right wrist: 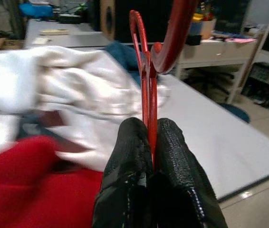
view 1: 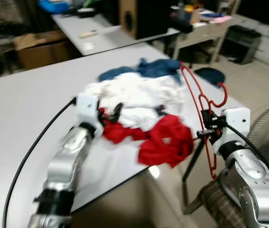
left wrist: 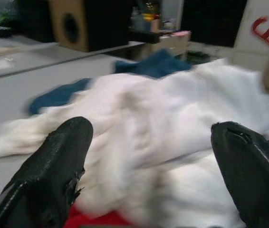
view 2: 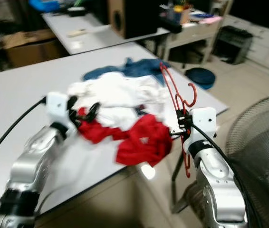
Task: Hang hanger
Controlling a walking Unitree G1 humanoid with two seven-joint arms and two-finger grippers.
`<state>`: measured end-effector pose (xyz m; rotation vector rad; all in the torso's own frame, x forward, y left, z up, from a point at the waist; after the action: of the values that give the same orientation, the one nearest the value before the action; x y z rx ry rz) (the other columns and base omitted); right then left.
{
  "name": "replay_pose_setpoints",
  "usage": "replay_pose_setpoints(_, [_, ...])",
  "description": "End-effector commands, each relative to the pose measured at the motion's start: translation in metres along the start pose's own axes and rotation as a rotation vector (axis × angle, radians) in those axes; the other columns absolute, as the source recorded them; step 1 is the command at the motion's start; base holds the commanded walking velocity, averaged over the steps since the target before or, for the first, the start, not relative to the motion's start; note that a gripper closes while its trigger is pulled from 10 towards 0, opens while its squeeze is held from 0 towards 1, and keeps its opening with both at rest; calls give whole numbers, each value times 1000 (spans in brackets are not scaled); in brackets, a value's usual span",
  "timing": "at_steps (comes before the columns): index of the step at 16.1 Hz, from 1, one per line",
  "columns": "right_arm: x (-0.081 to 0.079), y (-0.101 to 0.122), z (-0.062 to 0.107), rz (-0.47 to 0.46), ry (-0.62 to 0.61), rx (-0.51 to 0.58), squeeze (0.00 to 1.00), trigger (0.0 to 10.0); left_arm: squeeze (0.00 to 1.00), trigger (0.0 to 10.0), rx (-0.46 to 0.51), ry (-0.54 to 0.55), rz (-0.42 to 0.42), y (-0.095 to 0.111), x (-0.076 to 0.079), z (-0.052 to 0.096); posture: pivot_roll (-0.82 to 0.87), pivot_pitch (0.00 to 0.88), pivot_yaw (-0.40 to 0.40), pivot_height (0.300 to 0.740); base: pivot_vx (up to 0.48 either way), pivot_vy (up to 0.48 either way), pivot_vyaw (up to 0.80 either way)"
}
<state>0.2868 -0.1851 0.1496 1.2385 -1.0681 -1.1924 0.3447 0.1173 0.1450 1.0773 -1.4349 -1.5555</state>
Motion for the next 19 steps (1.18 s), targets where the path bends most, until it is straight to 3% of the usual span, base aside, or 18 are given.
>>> replay_pose_setpoints(1, [-1,3,0,-3,7,11,0,10000,698,10000,-7,-7,2,-3,-2,0,-94,0,1,740,0,0,0])
replay_pose_setpoints(2, [-1,2,0,-2,9,8,0,10000,514,10000,-13,-15,18,-5,-3,-2,-95,0,2,740,0,0,0])
replay_pose_setpoints(3, [-2,2,0,-1,11,7,0,10000,153,7020,-23,-28,14,-7,-3,-6,-95,0,2,740,0,0,0])
replay_pose_setpoints(4, [-2,3,0,-1,10,8,0,10000,0,118,-48,-32,-11,-12,-4,-8,-96,0,4,740,0,0,0])
replay_pose_setpoints(5, [-2,3,-1,-1,10,8,0,10000,0,0,-77,-18,-43,-16,-6,-11,-97,0,7,740,0,0,0])
replay_pose_setpoints(8, [-1,4,-1,-1,6,11,0,10000,0,0,-99,41,-51,-22,-18,-26,-104,0,13,740,0,0,0])
replay_pose_setpoints(12, [1,4,1,5,5,5,0,10000,0,0,-91,22,4,-22,-19,-42,-118,0,19,740,0,0,0])
replay_pose_setpoints(13, [2,5,2,10,2,5,0,10000,0,0,-120,40,-29,-24,-23,-50,-128,0,22,740,0,0,0])
replay_pose_setpoints(15, [3,6,3,12,1,4,0,10000,0,0,-124,37,-10,-23,-22,-56,-138,0,25,740,0,0,0])
replay_pose_setpoints(16, [3,6,3,15,0,2,0,10000,0,667,-119,18,5,-22,-18,-59,-142,0,26,740,0,0,0])
replay_pose_setpoints(17, [3,6,3,18,0,1,0,10000,0,3216,-109,3,15,-20,-15,-62,-146,0,29,740,0,0,0])
replay_pose_setpoints(18, [2,6,4,19,-1,1,0,10000,0,4863,-109,6,15,-19,-14,-63,-149,0,30,740,0,0,0])
replay_pose_setpoints(19, [2,6,5,20,-1,0,0,10000,0,10000,-118,28,10,-20,-16,-64,-156,0,30,740,0,0,0])
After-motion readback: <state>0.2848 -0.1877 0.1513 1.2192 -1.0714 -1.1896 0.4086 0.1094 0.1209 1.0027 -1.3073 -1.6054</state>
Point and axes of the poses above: a point about 5 cm out from each wrist's last joint towards the gripper, its own z axis pointing back from the gripper into the wrist, its own y axis along the axis of the wrist's last joint, x = y × z, the point moved 3 cm from there along -z, pointing out of the wrist towards the gripper, and after that the axes turned 7 degrees about -z, right-handed, at the moved point
